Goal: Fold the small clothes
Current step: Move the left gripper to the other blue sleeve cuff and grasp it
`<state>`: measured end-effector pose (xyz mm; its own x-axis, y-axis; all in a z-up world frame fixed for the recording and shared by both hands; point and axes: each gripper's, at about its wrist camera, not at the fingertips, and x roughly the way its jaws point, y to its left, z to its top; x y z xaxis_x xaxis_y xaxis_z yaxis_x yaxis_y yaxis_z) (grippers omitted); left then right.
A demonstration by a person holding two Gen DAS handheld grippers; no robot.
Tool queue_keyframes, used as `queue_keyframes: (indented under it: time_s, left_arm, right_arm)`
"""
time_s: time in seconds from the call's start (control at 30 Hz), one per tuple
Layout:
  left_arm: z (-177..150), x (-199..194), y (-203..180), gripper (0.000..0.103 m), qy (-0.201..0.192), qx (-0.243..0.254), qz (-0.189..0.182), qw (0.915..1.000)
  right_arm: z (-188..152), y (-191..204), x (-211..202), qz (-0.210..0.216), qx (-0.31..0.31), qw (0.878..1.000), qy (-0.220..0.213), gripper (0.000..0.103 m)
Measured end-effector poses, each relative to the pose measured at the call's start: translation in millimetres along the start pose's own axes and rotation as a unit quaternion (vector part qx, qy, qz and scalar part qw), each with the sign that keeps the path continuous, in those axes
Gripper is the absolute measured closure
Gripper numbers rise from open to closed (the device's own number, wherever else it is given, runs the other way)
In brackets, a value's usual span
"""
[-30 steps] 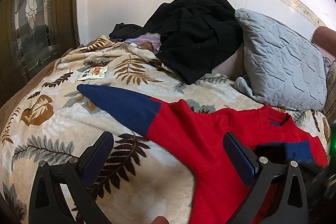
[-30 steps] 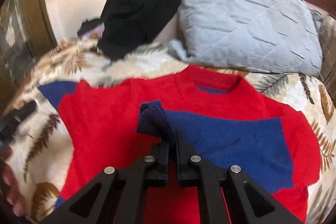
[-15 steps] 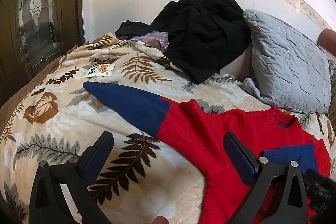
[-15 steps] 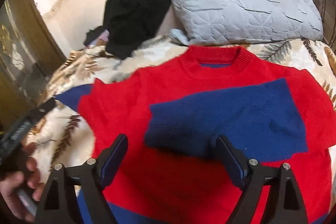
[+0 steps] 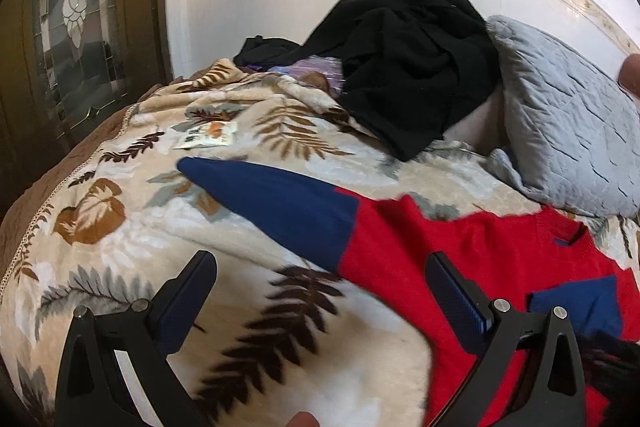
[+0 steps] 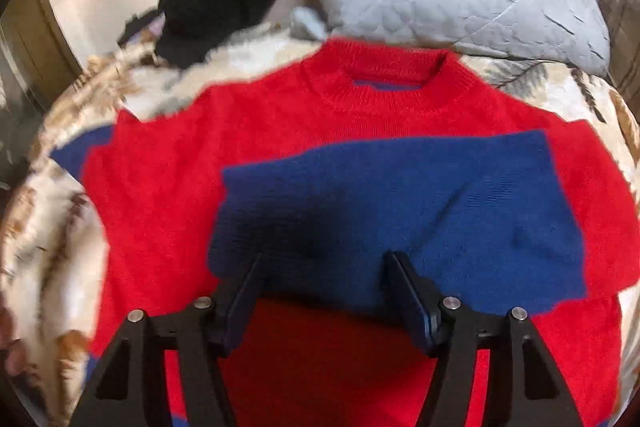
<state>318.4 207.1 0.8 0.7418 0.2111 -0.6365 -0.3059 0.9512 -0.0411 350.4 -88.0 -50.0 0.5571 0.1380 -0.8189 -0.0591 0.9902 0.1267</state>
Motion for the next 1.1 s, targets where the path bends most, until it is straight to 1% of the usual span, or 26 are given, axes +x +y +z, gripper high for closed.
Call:
queue_keyframes:
  time_s: [0.07, 0.17, 0.27, 0.33, 0.4, 0.47, 0.53, 0.6, 0.63, 0.73, 0.8, 0.9, 0.97, 1.0, 1.03, 1.07, 1.1]
  left_arm:
    - [8, 5, 11, 0.000, 0.007, 0.006, -0.003, 1.0000]
    - [22, 18, 31, 0.000, 0.019, 0.020, -0.012, 0.9996]
    - [32, 37, 55, 0.000, 0.040, 0.007, -0.019, 0.9990]
    - [38, 49, 71, 0.000, 0.040, -0.006, -0.020, 0.9990]
    - [44, 63, 85, 0.000, 0.042, -0.011, -0.021, 0.9988]
    - [50, 80, 95, 0.000, 0.055, -0.019, -0.021, 0.9981]
    - [54, 93, 105, 0.000, 0.064, -0.033, -0.018, 0.9972]
    - [58, 105, 115, 0.000, 0.069, -0.052, -0.011, 0.9962]
    - [59, 113, 120, 0.000, 0.077, -0.063, -0.006, 0.9950]
    - [59, 131, 125, 0.000, 0.099, -0.067, -0.003, 0.9928]
    - [60, 140, 127, 0.000, 0.104, -0.067, 0.001, 0.9923]
    - [64, 152, 135, 0.002, 0.109, -0.087, -0.006, 0.9902]
    - [65, 160, 136, 0.014, 0.117, -0.092, -0.011, 0.9888]
    - [65, 165, 136, 0.033, 0.124, -0.090, -0.009, 0.9882]
    - [65, 167, 134, 0.057, 0.129, -0.087, -0.007, 0.9879]
    - [64, 171, 132, 0.063, 0.137, -0.082, -0.008, 0.9872]
    - [63, 172, 130, 0.067, 0.137, -0.078, -0.010, 0.9874]
  right_arm:
    - [-5, -9, -26, -0.008, 0.003, 1.000, -0.030, 0.035]
    - [-22, -26, -59, -0.012, -0.003, 0.999, -0.052, 0.035]
    - [-44, -42, -87, -0.029, -0.020, 0.997, -0.072, 0.035]
    - [-53, -56, -98, -0.039, -0.025, 0.996, -0.077, 0.035]
    - [-59, -68, -105, -0.046, -0.028, 0.996, -0.077, 0.035]
    - [-65, -80, -111, -0.052, -0.033, 0.995, -0.083, 0.035]
    - [-70, -90, -116, -0.062, -0.035, 0.994, -0.087, 0.035]
    - [-72, -98, -120, -0.061, -0.029, 0.993, -0.094, 0.035]
    - [-71, -101, -121, -0.060, -0.026, 0.993, -0.095, 0.035]
    - [-71, -103, -123, -0.062, -0.031, 0.992, -0.102, 0.035]
    - [-71, -103, -122, -0.058, -0.033, 0.993, -0.102, 0.035]
    - [-71, -101, -118, -0.050, -0.036, 0.993, -0.096, 0.035]
    - [-73, -99, -117, -0.046, -0.040, 0.994, -0.095, 0.035]
    - [-73, -98, -116, -0.043, -0.039, 0.994, -0.092, 0.035]
    - [-74, -97, -115, -0.041, -0.039, 0.994, -0.091, 0.035]
    - [-74, -97, -115, -0.041, -0.041, 0.994, -0.091, 0.035]
    - [-75, -96, -116, -0.043, -0.043, 0.994, -0.092, 0.035]
